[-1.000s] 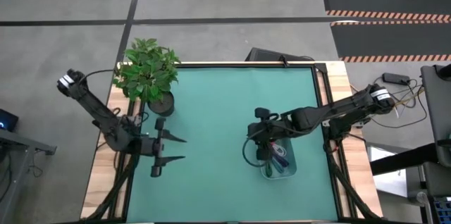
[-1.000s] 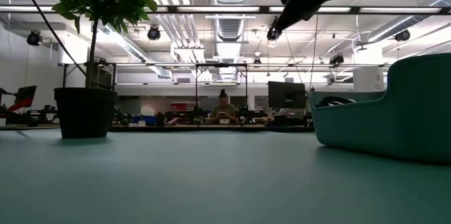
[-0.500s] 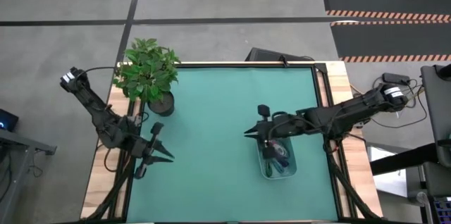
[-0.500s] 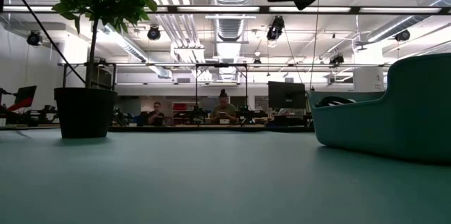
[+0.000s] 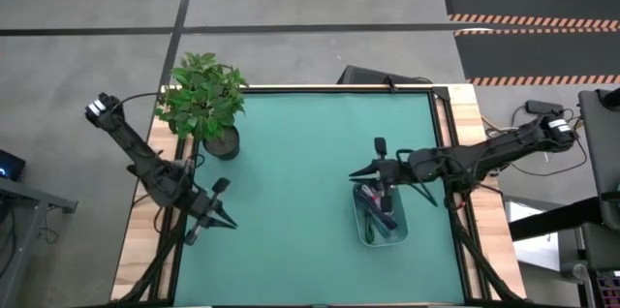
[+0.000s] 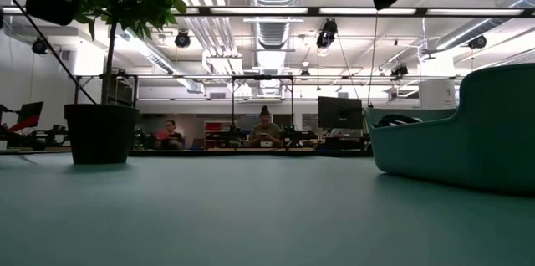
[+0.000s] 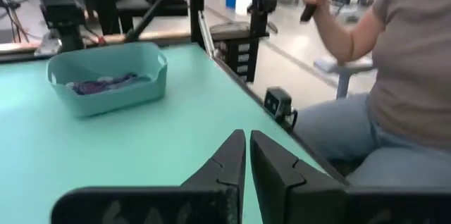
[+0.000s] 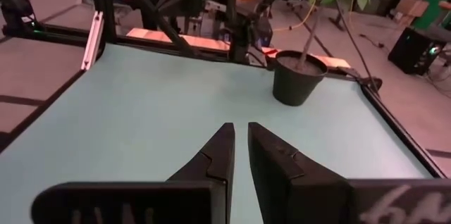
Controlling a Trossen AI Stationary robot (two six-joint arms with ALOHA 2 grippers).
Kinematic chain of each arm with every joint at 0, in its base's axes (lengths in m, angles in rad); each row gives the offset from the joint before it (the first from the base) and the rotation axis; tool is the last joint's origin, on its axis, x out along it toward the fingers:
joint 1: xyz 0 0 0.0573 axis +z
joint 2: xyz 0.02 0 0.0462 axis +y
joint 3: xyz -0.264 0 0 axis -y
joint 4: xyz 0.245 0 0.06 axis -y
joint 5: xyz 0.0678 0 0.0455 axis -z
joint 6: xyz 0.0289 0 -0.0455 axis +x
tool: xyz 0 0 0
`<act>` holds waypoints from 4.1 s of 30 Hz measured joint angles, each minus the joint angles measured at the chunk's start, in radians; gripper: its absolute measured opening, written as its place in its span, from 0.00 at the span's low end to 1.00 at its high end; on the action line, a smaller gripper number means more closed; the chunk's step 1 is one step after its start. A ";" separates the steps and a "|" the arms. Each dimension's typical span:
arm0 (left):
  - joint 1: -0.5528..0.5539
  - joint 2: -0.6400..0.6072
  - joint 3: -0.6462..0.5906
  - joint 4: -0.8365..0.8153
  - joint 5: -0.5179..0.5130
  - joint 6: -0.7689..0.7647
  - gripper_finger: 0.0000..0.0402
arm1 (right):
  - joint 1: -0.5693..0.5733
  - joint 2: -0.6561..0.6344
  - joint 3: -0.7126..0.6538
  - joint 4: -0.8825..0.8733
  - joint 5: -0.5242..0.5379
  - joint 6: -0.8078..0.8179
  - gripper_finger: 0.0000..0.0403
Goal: Pick and place USB-C Cables
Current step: Return to Home Position
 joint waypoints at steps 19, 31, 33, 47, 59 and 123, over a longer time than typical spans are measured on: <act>0.117 -0.331 -0.237 0.116 -0.051 0.114 0.02 | 0.000 -0.029 -0.027 0.014 0.000 -0.028 0.08; 0.236 -0.455 -0.255 0.029 -0.051 0.134 0.02 | 0.000 -0.028 -0.027 0.014 0.000 -0.041 0.08; 0.255 -0.459 -0.255 0.018 -0.051 0.132 0.02 | 0.000 -0.028 -0.027 0.014 0.000 -0.042 0.08; 0.429 -0.460 -0.256 -0.083 -0.051 0.130 0.02 | 0.000 -0.028 -0.027 0.014 0.000 -0.053 0.08; 0.505 -0.460 -0.257 -0.141 0.061 0.104 0.02 | 0.000 -0.028 -0.027 0.014 0.000 -0.052 0.08; 0.505 -0.415 -0.261 -0.104 0.029 0.080 0.02 | -0.251 -0.947 -0.459 -0.011 -0.288 -0.305 0.08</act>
